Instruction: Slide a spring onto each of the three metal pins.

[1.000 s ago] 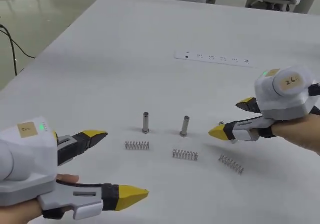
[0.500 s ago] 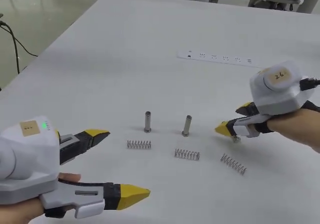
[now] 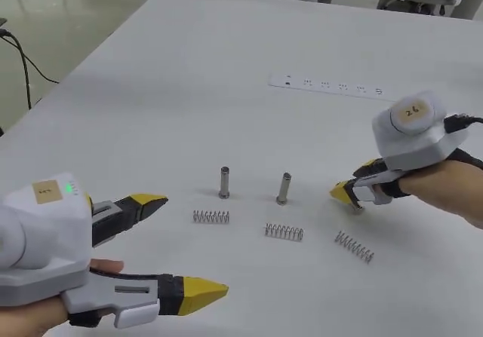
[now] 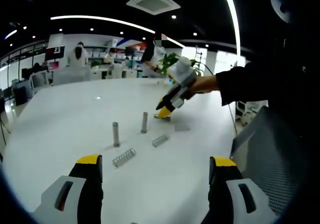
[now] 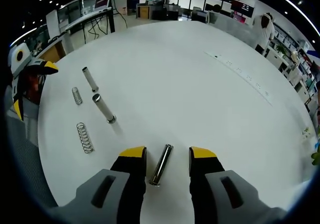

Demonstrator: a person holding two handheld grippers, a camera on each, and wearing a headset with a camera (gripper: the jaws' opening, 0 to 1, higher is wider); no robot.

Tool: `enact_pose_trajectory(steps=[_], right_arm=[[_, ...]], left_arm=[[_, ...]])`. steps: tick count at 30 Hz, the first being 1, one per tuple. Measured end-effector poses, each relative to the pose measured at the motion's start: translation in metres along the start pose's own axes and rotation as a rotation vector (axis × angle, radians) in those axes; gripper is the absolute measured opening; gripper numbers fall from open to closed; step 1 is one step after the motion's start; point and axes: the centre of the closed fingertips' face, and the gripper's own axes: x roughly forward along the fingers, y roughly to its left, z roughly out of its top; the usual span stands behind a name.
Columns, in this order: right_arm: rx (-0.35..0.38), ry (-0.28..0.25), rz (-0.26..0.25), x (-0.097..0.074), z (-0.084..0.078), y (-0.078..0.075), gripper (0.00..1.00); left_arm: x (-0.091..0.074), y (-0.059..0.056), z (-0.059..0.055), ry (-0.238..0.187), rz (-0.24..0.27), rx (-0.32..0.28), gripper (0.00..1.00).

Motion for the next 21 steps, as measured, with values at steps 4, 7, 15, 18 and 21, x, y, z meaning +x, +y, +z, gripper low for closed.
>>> enact_pose_trajectory(steps=[4,7,15,18,21], right_arm=[[0.007,0.009,0.002,0.0009,0.0008,-0.0002,0.27],[0.016,0.021,0.008,0.0019,0.0002,0.0004,0.24],[0.027,0.043,0.015,0.0042,-0.0023,0.0025,0.20],[0.028,0.051,0.016,0.0052,-0.0031,0.0030,0.19],[0.027,0.056,0.013,0.0058,-0.0032,0.0028,0.18]], left_arm=[[0.0001,0.0001,0.0003,-0.001,0.000,0.000,0.85],[0.0002,0.0002,0.0008,-0.002,0.000,0.000,0.85],[0.0005,0.0003,0.0009,-0.003,0.000,0.000,0.85],[0.0005,0.0001,0.0009,-0.003,-0.001,0.001,0.85],[0.0006,-0.0002,0.0010,-0.002,-0.003,0.001,0.85]])
